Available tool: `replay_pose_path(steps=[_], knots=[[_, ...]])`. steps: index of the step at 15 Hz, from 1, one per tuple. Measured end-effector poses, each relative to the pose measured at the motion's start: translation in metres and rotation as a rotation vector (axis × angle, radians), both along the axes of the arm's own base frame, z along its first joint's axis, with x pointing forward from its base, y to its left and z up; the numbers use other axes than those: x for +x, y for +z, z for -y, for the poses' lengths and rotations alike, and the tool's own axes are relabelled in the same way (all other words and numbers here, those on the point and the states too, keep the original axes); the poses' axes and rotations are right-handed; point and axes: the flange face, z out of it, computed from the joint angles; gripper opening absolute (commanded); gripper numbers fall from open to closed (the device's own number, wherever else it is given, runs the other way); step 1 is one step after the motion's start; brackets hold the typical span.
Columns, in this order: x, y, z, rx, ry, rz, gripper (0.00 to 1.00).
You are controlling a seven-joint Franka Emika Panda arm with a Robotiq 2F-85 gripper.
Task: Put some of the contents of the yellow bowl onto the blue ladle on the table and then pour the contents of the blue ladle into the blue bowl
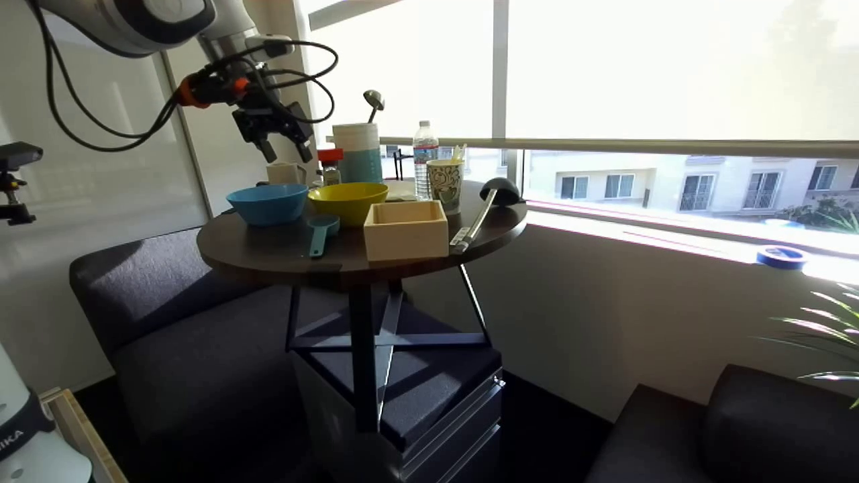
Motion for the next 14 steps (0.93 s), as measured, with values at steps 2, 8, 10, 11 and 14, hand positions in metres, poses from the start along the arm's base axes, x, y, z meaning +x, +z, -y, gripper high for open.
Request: replay_pose_path(steps=[2,8,10,11,14], knots=[[0.012,-0.011,-0.009,-0.002,0.017,0.016,1.0],[0.05,-0.036,-0.001,-0.009,0.007,0.029,1.0],[0.063,-0.039,0.008,-0.01,-0.013,0.033,1.0],[0.069,-0.041,0.014,-0.011,-0.024,0.031,1.0],[0.085,-0.053,0.026,-0.017,-0.047,0.009,1.0]])
